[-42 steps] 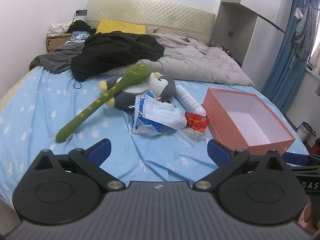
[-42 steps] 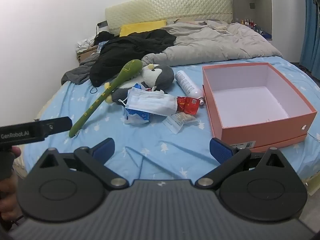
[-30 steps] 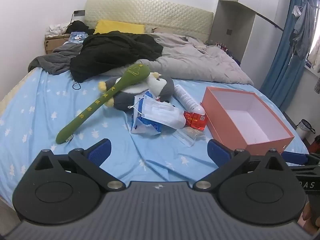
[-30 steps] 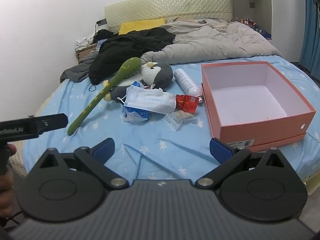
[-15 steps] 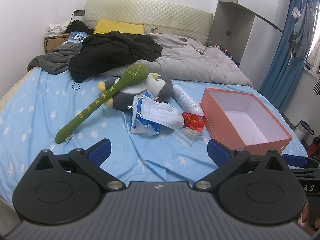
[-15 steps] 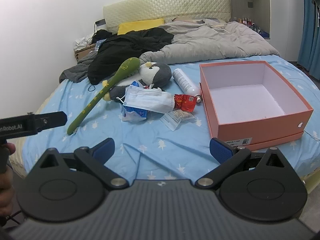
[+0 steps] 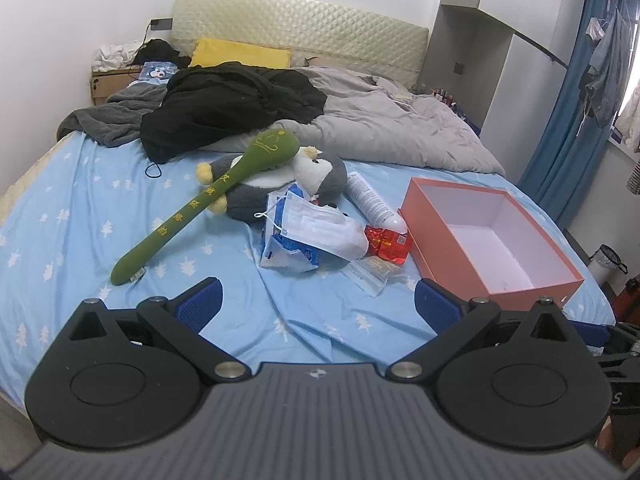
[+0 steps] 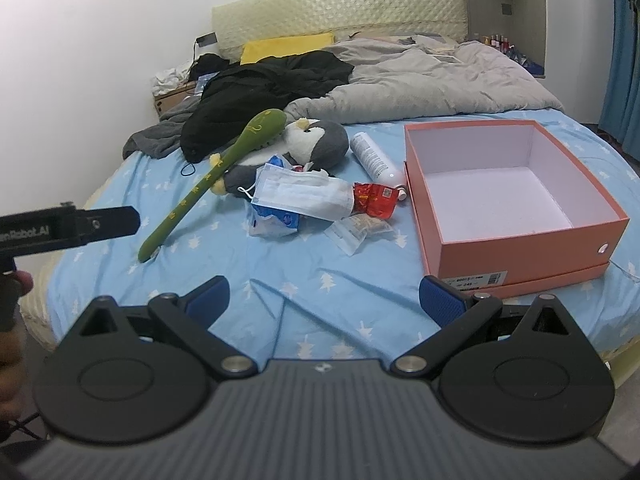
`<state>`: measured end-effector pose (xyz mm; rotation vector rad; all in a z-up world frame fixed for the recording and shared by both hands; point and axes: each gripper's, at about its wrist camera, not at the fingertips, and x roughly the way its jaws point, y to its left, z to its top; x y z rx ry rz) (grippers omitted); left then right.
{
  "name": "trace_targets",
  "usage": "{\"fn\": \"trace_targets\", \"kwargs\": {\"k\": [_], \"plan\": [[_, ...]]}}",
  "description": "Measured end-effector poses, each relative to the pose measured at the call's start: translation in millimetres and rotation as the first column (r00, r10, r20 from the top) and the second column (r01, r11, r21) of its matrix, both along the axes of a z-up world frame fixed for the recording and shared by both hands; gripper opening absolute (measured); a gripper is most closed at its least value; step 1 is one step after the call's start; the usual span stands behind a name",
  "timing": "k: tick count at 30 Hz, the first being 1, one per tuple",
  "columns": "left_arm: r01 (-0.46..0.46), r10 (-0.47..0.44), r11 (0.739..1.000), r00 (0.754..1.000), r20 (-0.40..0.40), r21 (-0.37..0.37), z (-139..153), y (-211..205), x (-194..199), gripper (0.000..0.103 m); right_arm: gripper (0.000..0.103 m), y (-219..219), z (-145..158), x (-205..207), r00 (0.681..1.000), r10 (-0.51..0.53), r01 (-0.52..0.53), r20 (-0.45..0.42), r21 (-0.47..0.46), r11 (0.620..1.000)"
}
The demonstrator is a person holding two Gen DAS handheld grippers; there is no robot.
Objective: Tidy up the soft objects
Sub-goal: 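Move both tools toward the items scattered beside the pink box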
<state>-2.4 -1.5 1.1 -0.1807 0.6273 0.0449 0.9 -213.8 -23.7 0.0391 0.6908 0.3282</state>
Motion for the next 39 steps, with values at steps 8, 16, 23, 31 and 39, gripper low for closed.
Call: {"fn": "trace_targets", "kwargs": {"k": [8,16,23,31,39], "plan": [[-0.003,0.003,1.0,1.0,-0.002,-0.004,1.8,0.1,-1.2,0.103,0.103,0.3,-0.9,-0.8,1.0,0.003,-0.003,-0.003,-0.004,1.0],[-0.012,0.012,1.0,1.0,-0.002,-0.004,2.3,2.5,-1.6,0.103,0.103,2.3,-1.8,0.4,1.0,0.006,-0.006,-0.005,-0.002,1.0],[-0.007,0.007,1.0,1.0,-0.01,0.001,-0.8,3.9,-0.3,0.103,0.103,3.4,-5.3,5.2,1.0,0.009,-0.009,-0.013,0.001,1.0],[0.012,-0.012,1.0,1.0,-0.02,-0.018,-7.9,5.0,5.5,0.103,0.103,-1.3,-8.6,7.9,0.999,0.016,-0.015,-0.031,0.037,0.999],[0.0,0.0,1.0,1.0,-0.01,0.024,-17.5,-0.1,13.6,0.103,0.103,5.5,-13.3,11.7,1.0,0.018,-0.018,-0.02,0.002,1.0]]}}
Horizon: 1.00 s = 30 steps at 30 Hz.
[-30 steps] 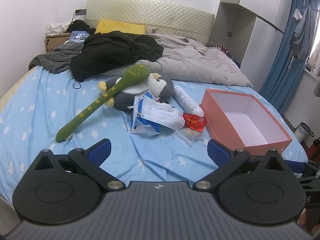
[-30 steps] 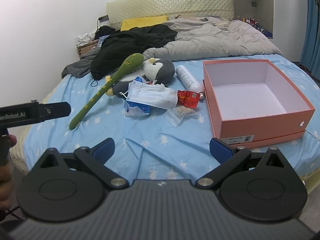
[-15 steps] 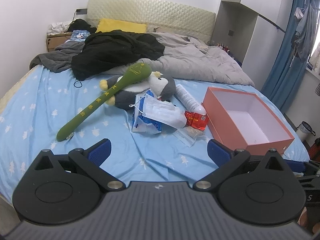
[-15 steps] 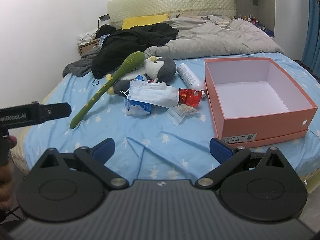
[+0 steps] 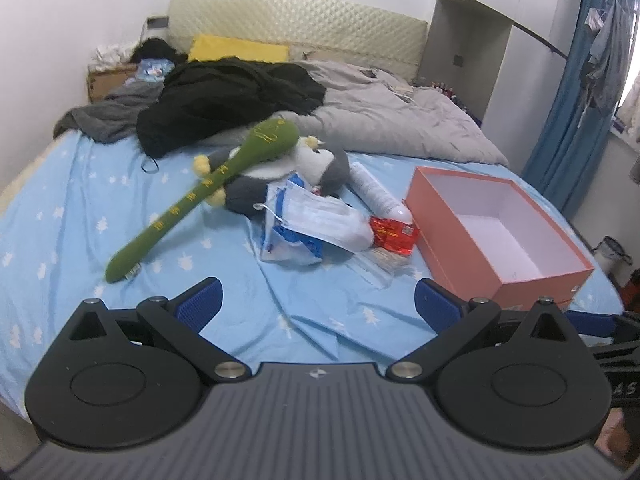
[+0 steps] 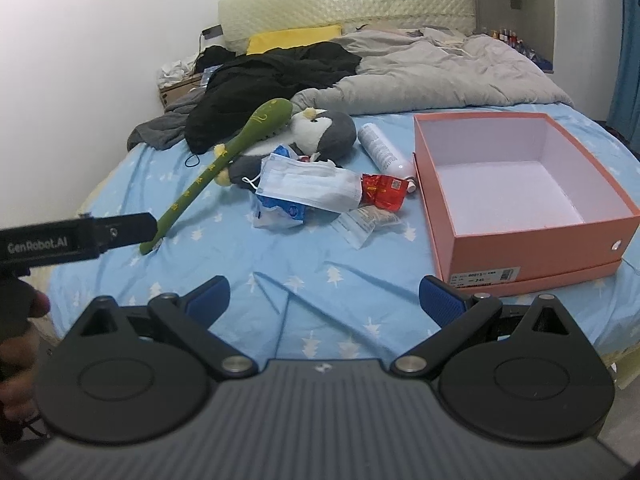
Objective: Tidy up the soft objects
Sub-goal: 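Move both tools toward the items scattered beside the pink box, then close the right gripper on the white face mask while the left tool nears the blue tissue pack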
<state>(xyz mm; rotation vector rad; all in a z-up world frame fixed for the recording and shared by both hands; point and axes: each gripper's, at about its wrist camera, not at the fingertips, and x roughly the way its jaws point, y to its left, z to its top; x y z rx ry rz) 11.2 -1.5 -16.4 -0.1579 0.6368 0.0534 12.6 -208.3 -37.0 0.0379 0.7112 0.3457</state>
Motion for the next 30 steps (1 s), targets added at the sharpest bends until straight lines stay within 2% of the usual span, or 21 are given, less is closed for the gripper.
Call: {"fn": "trace_targets", "kwargs": {"k": [6,14,17,25,30], "plan": [[-0.002,0.001,0.999,1.0,-0.027,-0.036,-12.7,2.6,11.3,0.103,0.103,-3.4,-6.3,6.4,1.0,-0.024,0.024,0.003,-0.011,1.0],[-0.021,0.02,0.999,0.999,-0.032,-0.024,-29.6,1.5,30.9,0.103,0.1,2.1,-15.3,19.6,1.0,0.002,-0.002,0.012,-0.025,1.0],[-0.022,0.021,1.0,0.999,-0.032,-0.014,-36.9,3.4,41.1,0.103,0.1,5.1,-20.0,27.9,1.0,0.011,-0.011,0.018,-0.038,0.999],[-0.015,0.011,0.998,0.997,-0.075,-0.061,-65.7,22.9,84.5,0.103,0.101,16.5,-39.5,60.7,0.998,0.052,-0.051,0.019,-0.066,0.997],[0.0,0.0,1.0,0.997,-0.078,0.005,-85.1,30.1,111.4,0.103,0.101,27.7,-58.2,86.1,0.996,0.083,-0.084,-0.018,-0.067,0.994]]}}
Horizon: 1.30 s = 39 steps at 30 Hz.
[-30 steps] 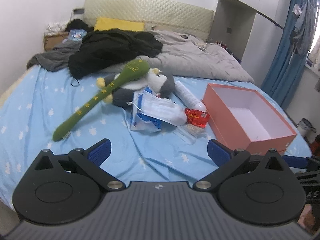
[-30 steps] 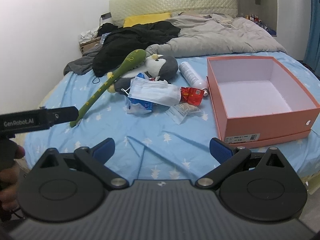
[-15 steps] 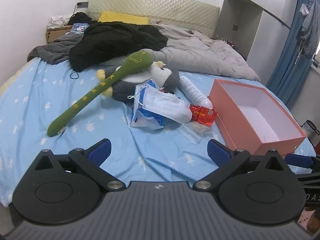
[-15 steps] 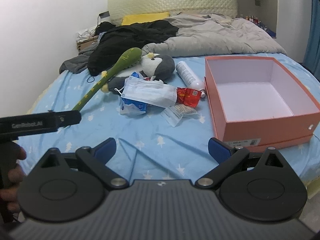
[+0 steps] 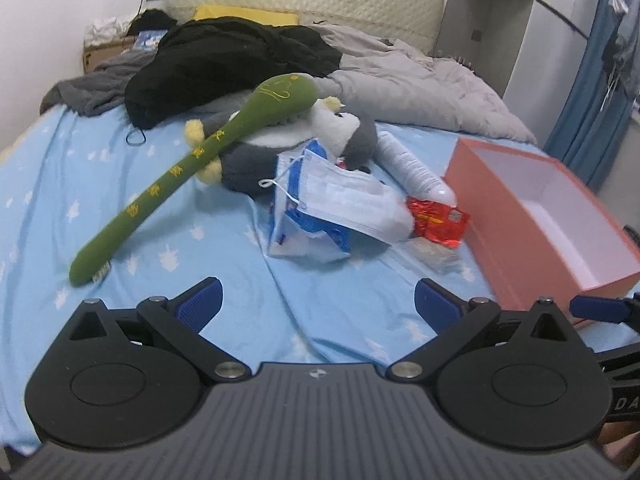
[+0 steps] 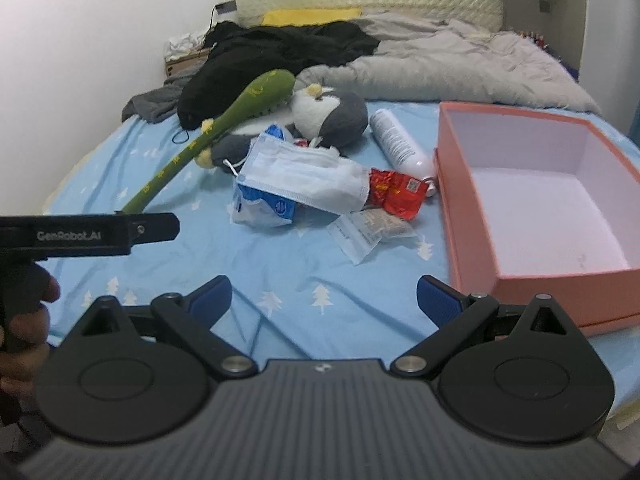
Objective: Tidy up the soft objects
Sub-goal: 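Close the right gripper on the white face mask while the left tool nears the blue tissue pack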
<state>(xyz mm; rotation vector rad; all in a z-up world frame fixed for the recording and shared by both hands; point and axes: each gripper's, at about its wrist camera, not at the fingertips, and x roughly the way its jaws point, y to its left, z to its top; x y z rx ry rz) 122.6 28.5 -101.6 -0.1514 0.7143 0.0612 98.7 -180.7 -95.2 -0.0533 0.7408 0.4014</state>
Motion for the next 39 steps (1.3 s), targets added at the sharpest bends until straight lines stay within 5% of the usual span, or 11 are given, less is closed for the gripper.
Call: {"fn": "trace_targets", "kwargs": {"k": [14,17,20,23,33,39], "plan": [[0.017,-0.018,0.998,1.0,-0.018,-0.068,-56.3,36.9,72.7,0.096,0.1,40.5,-44.0,62.6,0.989,0.147,-0.142,0.029,-0.133,0.981],[0.024,-0.026,0.995,0.999,-0.023,-0.098,-66.4,44.3,85.1,0.091,0.099,48.6,-54.2,79.0,0.986,0.166,-0.16,0.027,-0.161,0.974],[0.03,-0.036,0.991,0.999,-0.038,-0.134,-78.9,53.1,99.4,0.076,0.098,58.3,-63.0,93.5,0.98,0.196,-0.187,0.028,-0.195,0.963],[0.036,-0.045,0.981,0.998,-0.044,-0.188,-89.5,62.0,111.5,0.067,0.076,69.5,-71.5,107.1,0.973,0.23,-0.216,0.033,-0.23,0.949],[0.112,-0.117,0.943,0.993,0.003,-0.314,-110.3,67.7,139.6,0.053,0.064,95.6,-98.4,145.8,0.948,0.303,-0.26,0.097,-0.314,0.913],[0.118,-0.132,0.933,0.991,-0.016,-0.34,-124.5,67.2,148.8,0.032,0.033,99.6,-112.3,160.4,0.951,0.296,-0.255,0.092,-0.313,0.915]]}}
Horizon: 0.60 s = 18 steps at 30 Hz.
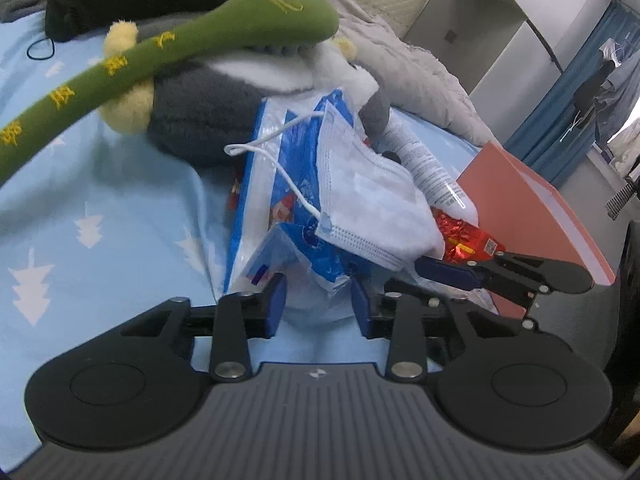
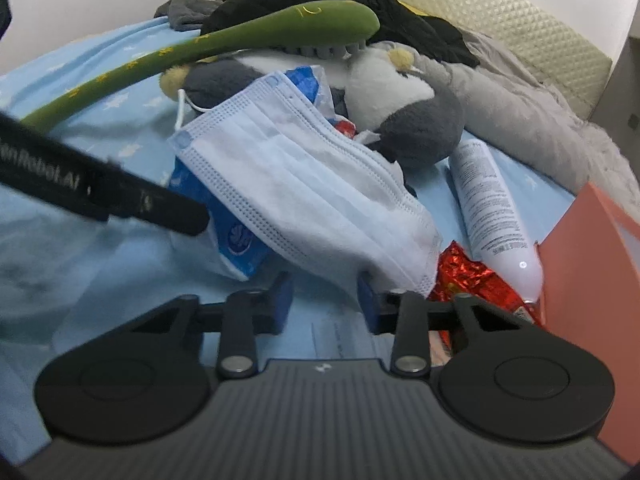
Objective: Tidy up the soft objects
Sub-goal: 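Close the right gripper on the white face mask while the left tool nears the blue tissue pack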
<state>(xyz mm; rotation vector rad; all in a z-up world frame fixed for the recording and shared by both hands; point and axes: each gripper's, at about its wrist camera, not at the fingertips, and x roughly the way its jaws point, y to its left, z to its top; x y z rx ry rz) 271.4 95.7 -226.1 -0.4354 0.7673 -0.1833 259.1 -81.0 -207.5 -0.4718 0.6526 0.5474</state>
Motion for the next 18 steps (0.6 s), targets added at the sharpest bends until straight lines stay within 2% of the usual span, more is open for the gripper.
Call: {"fn": "trace_targets", "kwargs": {"k": [4,7,12,18], "plan": [[-0.008,0.008,1.0,1.0,0.004,-0.016,-1.1,0.3,-1.0,0.022,0.013,-3.8,1.7,6.6,0.999,-0.036,0.038,-0.036,0.063,0.997],[-0.025,0.025,1.0,1.0,0.006,-0.002,2.2,-0.6,-4.0,0.016,0.006,-5.9,7.8,6.9,0.998,-0.043,0.047,-0.042,0.101,0.994],[-0.06,0.06,0.998,0.998,0.031,-0.002,15.1,3.5,-18.1,0.011,0.003,-10.8,25.8,1.7,0.998,-0.057,0.062,-0.04,0.143,0.988],[-0.081,0.081,0.997,0.996,0.044,-0.006,23.4,6.7,-36.0,0.008,0.007,-10.0,37.8,-11.8,0.999,-0.033,0.033,0.002,0.111,0.993]]}}
